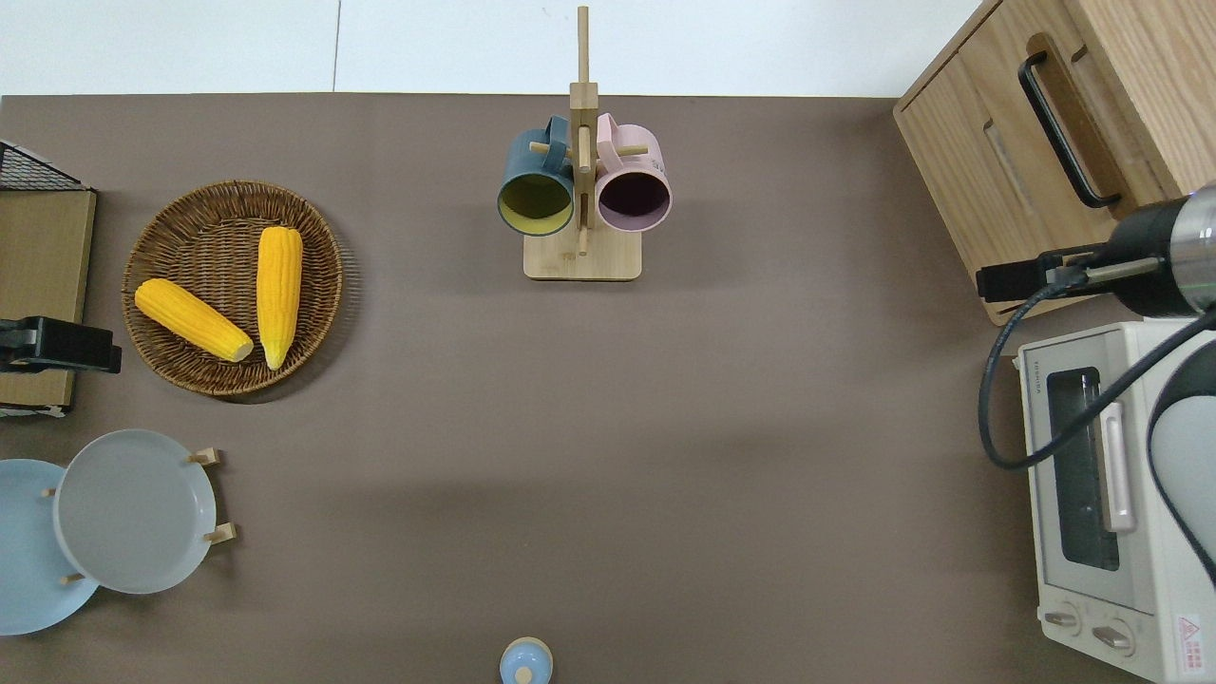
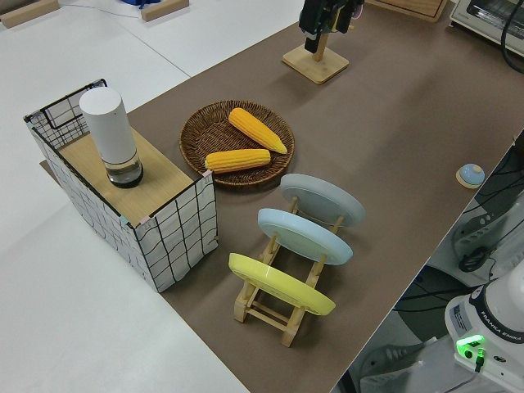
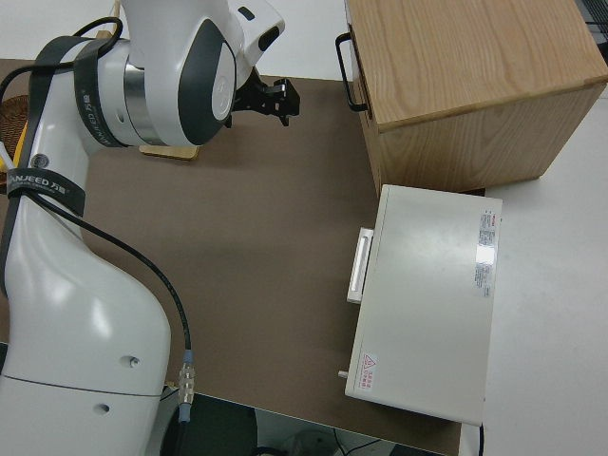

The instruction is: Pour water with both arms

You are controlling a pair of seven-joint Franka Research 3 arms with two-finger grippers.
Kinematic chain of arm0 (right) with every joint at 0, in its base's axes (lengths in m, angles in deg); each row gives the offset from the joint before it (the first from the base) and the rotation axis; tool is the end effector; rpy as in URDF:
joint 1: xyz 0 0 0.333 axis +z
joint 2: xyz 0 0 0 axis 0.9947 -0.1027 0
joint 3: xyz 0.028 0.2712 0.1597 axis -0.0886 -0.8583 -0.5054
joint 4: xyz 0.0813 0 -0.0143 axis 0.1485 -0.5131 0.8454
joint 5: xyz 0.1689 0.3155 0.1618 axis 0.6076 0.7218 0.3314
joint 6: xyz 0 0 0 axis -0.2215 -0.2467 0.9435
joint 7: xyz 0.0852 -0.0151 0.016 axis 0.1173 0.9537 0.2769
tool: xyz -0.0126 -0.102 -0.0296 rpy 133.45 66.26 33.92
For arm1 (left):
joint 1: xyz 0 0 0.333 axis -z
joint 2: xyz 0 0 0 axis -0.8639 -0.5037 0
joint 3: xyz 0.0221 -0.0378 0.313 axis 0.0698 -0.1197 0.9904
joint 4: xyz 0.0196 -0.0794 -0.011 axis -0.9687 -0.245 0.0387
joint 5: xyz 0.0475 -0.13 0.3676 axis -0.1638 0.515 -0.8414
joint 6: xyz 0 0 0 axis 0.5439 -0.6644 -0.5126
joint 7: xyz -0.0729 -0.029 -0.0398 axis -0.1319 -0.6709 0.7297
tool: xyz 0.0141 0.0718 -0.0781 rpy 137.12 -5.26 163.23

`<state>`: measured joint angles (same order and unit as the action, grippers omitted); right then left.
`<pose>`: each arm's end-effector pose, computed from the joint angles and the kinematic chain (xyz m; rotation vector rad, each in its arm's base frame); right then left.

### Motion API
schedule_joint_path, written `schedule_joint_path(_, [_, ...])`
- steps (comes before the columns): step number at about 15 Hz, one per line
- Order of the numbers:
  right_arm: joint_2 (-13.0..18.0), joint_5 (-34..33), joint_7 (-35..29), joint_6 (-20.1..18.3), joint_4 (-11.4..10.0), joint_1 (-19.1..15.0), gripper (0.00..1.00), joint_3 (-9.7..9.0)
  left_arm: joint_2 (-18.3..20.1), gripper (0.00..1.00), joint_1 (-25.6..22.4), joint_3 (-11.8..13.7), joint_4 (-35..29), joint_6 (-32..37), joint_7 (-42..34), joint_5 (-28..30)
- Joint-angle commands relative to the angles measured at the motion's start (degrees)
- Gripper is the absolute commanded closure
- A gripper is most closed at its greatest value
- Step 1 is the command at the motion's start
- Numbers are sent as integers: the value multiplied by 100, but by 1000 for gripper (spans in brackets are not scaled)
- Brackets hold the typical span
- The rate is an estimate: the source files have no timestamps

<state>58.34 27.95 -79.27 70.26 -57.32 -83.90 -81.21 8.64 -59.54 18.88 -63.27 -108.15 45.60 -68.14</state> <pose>0.5807 0.0315 0.6311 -3.1065 -0.1849 -0.2863 0.5469 0.0251 0.6420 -3.1293 0.0290 -0.0060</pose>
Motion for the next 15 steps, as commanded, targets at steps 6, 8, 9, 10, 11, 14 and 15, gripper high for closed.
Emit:
schedule_joint_path(6, [42,-19,544,672,-176,-38,17,-329,-235,2,-705,145,116,-39,-1173,-8])
schedule_joint_path(8, [7,-106,781,989,-281,-29,19,-461,-270,2,-995,137,151,-83,-1410,1])
schedule_joint_path(9, [7,-159,896,1156,-333,-29,19,-496,-287,2,-1066,137,178,-127,-1594,1])
schedule_joint_path(10, [-10,-186,1019,1314,-377,-29,19,-575,-305,2,-1137,145,178,-197,-1770,1])
schedule_joint_path(11, [-45,-186,1142,1429,-387,-20,19,-637,-314,2,-1268,145,178,-285,-1920,10])
schedule_joint_path(14, [-124,-265,1633,1798,-404,181,19,-699,-375,2,-1541,145,178,-557,-2298,36])
schedule_joint_path(15, [-159,-344,1792,1912,-404,286,19,-708,-393,2,-1655,145,178,-636,-2404,80])
